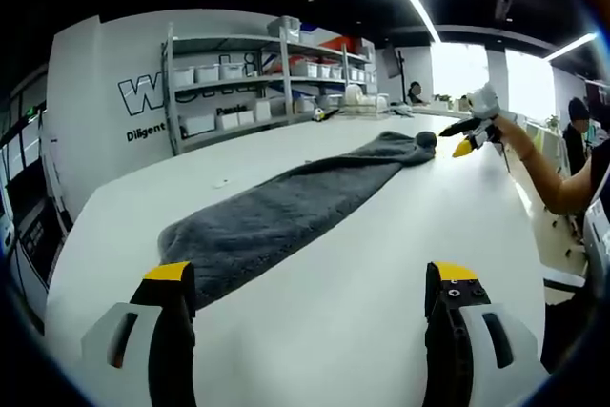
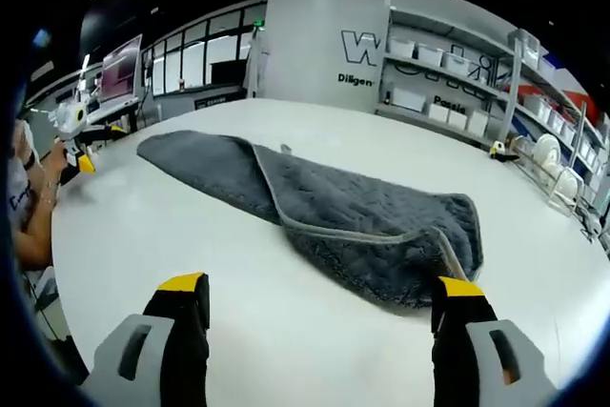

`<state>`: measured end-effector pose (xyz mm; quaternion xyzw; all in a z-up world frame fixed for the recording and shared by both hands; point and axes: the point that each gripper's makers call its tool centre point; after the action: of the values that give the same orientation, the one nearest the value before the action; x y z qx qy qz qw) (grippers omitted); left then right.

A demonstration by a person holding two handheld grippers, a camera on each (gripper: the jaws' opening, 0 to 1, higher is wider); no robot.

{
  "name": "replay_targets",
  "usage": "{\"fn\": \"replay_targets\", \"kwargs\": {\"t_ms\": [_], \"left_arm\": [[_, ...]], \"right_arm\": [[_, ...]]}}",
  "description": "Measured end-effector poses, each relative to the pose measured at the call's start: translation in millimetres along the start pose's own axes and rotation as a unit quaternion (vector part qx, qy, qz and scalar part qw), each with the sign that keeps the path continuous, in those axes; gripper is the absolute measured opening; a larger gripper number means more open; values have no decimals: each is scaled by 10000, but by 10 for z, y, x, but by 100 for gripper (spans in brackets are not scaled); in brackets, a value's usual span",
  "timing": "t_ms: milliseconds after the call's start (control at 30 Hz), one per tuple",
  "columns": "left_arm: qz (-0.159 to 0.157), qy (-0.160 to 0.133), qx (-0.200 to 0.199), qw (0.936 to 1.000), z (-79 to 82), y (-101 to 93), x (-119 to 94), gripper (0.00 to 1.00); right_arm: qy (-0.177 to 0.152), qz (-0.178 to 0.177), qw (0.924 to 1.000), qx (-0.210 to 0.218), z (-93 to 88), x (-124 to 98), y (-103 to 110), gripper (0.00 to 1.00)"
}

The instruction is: Open the folded towel by lifting each exposed corner and separating the folded layers until the towel lies flat within the target outline without major curled edges

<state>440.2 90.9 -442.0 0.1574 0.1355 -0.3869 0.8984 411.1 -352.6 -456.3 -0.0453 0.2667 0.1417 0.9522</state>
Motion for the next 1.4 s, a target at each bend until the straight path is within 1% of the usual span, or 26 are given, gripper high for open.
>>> {"fn": "replay_targets", "kwargs": {"t_ms": [67,133,200,333,367,433,533,667,733,833,1033,1133,1200,1267,1333,1400], "left_arm": [[-14,-8,-3,10000,4,-1,2,99],[-19,-7,2,10000,5,8,4,99],[-29,-4,-2,10000,3,7,9,99],[-53,-13,-3,10000,6,6,12,99],[-55,-15,-6,10000,4,-2,12,99],[-58,-18,-15,10000,-1,-11,11,99],[-54,-8,-28,10000,-13,-19,12,99],[-31,-7,-41,10000,-23,-5,7,99],[-21,-3,-65,10000,-35,1,4,99],[4,14,-62,10000,-53,8,-3,99],[31,43,-77,10000,-69,17,-3,99],[53,107,-99,9999,-97,38,8,99],[61,132,-82,9999,-103,42,11,99],[38,100,-126,9999,-92,41,12,99],[40,28,-209,9998,-60,79,1,99],[85,-10,-246,9997,-26,138,-9,98]], "right_arm": [[-33,12,10000,-59,48,-19,68,99],[-143,34,9998,-99,126,-44,152,99],[-208,115,9995,-231,192,-43,256,99],[-362,235,9985,-330,345,-14,422,99],[-381,244,9983,-355,376,3,464,99],[-311,356,9978,-455,405,60,582,99],[-322,508,9969,-517,471,173,725,99],[-367,645,9957,-547,564,313,849,99],[-409,751,9950,-518,603,386,895,99],[-411,867,9943,-470,612,492,934,99],[-380,996,9932,-460,556,643,974,99],[-304,1023,9931,-480,525,643,994,99],[-366,1059,9925,-488,539,625,1011,99],[-398,1079,9924,-447,546,601,1006,99],[-458,1070,9923,-415,558,588,997,99],[-441,1084,9923,-397,544,594,994,99]]}}
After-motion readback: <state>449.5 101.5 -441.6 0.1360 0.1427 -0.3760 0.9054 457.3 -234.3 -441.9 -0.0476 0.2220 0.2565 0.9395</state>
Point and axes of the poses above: the point that each gripper's makers call its tool centre point, and the gripper's own axes: x roughly forward along the fingers, y roughly to its left, z roughly out of its top, and after that the axes turned 6 degrees about x, right-handed
